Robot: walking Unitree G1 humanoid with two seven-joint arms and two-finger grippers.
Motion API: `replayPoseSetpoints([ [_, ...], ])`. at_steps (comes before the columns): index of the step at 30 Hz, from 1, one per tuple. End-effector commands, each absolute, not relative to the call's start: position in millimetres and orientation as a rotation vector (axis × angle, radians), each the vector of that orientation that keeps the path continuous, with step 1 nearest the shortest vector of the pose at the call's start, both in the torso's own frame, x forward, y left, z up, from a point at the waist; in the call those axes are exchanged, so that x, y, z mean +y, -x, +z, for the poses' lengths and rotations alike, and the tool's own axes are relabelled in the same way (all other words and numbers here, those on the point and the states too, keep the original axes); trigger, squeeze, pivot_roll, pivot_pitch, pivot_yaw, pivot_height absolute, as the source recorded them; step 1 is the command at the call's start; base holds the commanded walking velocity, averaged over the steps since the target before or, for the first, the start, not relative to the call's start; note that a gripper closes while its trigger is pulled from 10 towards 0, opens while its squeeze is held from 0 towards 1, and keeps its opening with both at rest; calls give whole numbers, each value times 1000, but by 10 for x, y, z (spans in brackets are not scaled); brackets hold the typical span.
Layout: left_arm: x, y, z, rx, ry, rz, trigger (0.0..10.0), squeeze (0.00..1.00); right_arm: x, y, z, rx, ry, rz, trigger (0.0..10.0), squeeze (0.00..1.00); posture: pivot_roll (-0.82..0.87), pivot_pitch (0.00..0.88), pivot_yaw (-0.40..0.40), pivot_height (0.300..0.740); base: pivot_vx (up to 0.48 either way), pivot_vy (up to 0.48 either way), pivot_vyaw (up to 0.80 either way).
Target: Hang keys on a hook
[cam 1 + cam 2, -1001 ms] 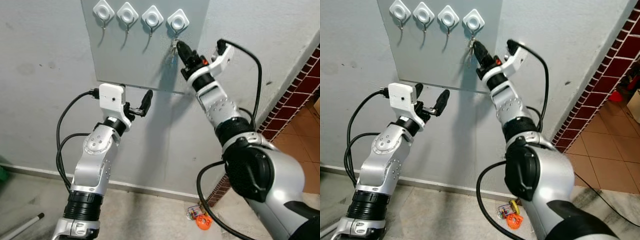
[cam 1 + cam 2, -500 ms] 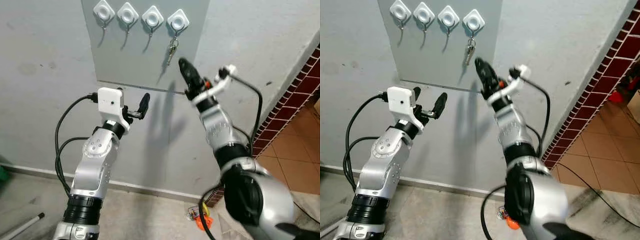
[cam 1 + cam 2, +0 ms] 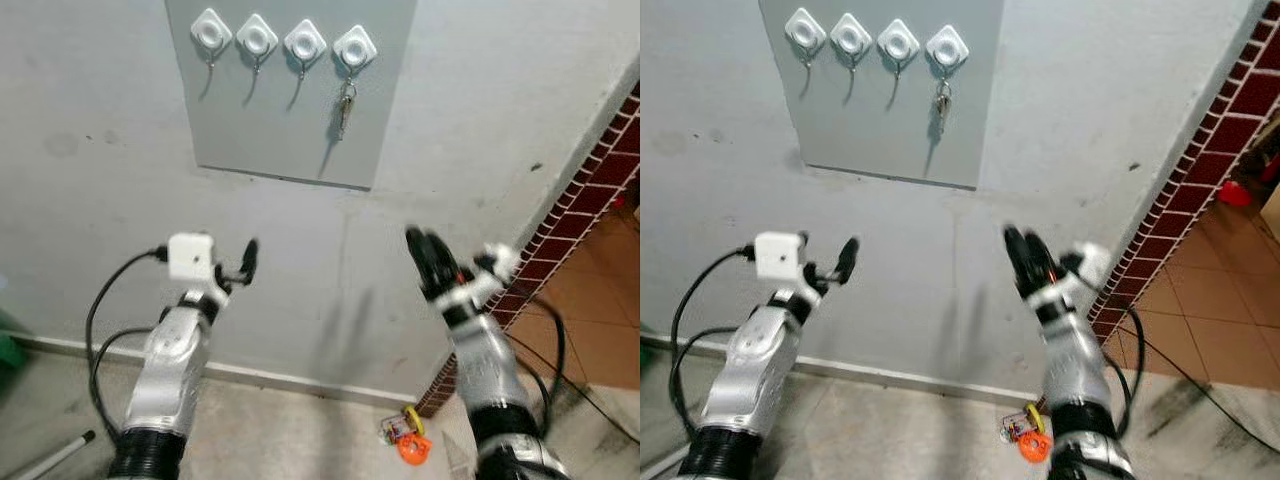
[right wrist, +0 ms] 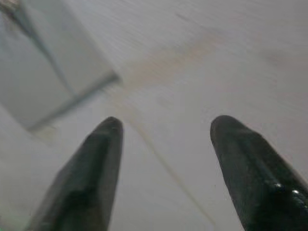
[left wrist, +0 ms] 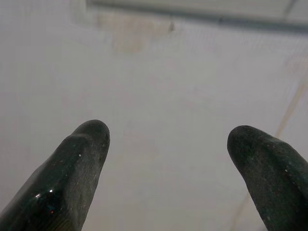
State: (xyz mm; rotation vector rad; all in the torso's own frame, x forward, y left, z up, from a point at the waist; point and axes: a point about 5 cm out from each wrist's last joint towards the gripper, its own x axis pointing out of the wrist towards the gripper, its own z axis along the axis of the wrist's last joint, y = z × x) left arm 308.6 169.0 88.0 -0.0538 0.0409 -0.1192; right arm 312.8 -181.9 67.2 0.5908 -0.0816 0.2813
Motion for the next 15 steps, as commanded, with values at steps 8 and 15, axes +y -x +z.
replayPoseSetpoints([
  [8,1743,-2888,211,258,-16,-94,10000,0,-2019,-2619,-12,224,-431,103,10000,1000,-81,0,26,740,0,0,0],
  [15,1685,-2705,-105,390,-81,-71,10000,0,-2077,-2290,-363,436,-308,-10,10000,1000,-69,0,19,740,0,0,0],
])
